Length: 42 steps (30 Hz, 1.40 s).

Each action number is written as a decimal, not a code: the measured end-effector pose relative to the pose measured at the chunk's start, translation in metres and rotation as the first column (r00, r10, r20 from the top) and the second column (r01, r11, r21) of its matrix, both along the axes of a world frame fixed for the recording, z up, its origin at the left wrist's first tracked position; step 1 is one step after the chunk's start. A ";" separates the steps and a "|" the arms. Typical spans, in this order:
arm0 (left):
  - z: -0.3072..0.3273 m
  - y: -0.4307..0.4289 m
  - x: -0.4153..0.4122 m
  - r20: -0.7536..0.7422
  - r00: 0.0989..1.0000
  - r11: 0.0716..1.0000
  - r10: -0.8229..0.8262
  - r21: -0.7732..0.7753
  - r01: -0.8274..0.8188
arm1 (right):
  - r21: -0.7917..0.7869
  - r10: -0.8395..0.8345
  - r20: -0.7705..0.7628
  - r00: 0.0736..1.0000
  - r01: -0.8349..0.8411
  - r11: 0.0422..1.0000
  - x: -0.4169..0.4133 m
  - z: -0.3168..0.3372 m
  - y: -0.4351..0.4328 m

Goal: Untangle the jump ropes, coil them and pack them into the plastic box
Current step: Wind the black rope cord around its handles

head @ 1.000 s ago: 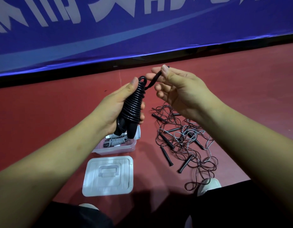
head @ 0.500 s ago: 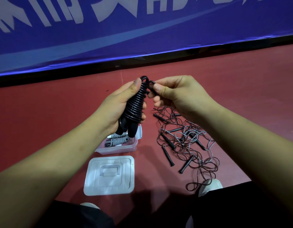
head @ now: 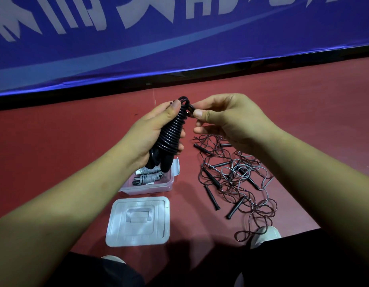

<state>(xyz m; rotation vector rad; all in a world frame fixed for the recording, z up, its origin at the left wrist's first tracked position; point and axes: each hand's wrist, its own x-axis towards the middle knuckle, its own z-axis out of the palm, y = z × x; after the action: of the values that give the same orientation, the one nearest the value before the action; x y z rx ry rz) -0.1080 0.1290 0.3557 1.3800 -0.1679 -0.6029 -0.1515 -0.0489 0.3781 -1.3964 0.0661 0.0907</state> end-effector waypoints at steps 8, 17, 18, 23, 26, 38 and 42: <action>-0.001 0.000 0.003 0.151 0.988 0.996 -0.031 0.086 0.018 | -0.124 -0.067 -0.079 0.995 0.057 0.991 -0.002 0.006 -0.002; -0.006 0.000 0.006 0.276 0.958 0.975 -0.079 0.222 0.017 | -0.313 -0.119 -0.141 0.983 0.069 0.947 -0.002 0.007 -0.004; -0.006 0.000 0.006 0.282 0.956 0.974 -0.080 0.227 0.014 | -0.323 -0.124 -0.137 0.983 0.074 0.943 -0.002 0.007 -0.004; -0.008 -0.001 0.003 0.340 0.932 0.971 -0.125 0.234 0.045 | -0.360 -0.155 -0.102 0.983 0.109 0.927 -0.002 0.007 -0.003; -0.008 -0.002 0.003 0.345 0.928 0.969 -0.139 0.242 0.055 | -0.323 -0.150 -0.071 0.986 0.119 0.939 -0.004 0.007 -0.005; -0.011 0.006 0.011 0.405 0.894 0.944 -0.190 0.326 0.053 | -0.403 -0.117 -0.055 0.992 0.085 0.911 -0.003 0.005 -0.003; -0.010 0.010 0.012 0.432 0.879 0.928 -0.204 0.372 0.033 | -0.448 -0.125 -0.029 0.992 0.099 0.888 -0.003 0.004 0.000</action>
<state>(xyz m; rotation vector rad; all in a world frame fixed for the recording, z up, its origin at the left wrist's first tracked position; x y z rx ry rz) -0.0960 0.1385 0.3457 1.8673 -0.5592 -0.4038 -0.1541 -0.0484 0.3818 -1.8481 0.2278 0.0182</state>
